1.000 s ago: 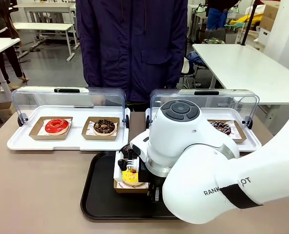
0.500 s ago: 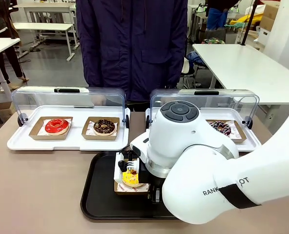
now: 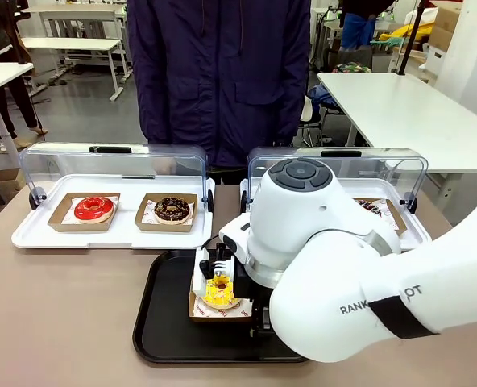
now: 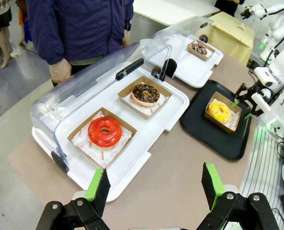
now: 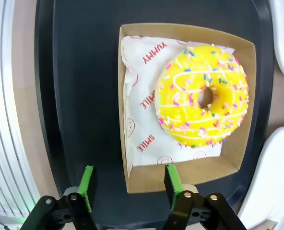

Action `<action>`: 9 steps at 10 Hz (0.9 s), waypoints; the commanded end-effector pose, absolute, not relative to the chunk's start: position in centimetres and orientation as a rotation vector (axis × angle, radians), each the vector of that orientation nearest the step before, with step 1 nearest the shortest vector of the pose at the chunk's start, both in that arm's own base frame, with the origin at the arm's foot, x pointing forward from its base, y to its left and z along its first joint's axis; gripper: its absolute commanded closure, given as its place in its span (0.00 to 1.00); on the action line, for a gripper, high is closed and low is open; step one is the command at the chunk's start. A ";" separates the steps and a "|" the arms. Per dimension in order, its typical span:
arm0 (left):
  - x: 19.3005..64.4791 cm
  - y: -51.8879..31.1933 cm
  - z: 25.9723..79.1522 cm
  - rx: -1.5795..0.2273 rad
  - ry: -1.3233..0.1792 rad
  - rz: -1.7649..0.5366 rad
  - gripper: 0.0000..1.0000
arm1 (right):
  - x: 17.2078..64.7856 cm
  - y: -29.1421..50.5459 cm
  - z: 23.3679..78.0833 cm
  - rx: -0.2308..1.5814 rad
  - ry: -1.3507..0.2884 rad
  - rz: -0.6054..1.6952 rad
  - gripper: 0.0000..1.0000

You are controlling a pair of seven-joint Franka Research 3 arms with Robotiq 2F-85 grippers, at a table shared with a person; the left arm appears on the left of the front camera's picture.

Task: Move the third donut from the left to the tray.
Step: Pick up the Paper togo box containing the Donut indicated by the person and place it on the Handle tray.

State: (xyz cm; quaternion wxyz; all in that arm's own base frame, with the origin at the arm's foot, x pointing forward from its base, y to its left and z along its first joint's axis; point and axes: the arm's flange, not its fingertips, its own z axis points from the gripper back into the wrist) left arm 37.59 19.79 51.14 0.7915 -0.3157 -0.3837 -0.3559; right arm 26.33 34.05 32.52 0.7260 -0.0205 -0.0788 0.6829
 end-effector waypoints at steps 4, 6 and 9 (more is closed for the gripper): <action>37.5 19.7 51.3 -0.684 -0.838 -0.777 0.00 | 24.9 30.1 36.3 -0.064 -0.207 1.504 0.00; 37.5 19.7 51.3 -0.684 -0.838 -0.777 0.00 | 24.9 29.8 37.1 -0.048 -0.219 1.538 0.00; 37.5 19.7 51.3 -0.684 -0.838 -0.777 0.00 | 26.5 32.6 37.0 -0.079 -0.215 1.481 0.00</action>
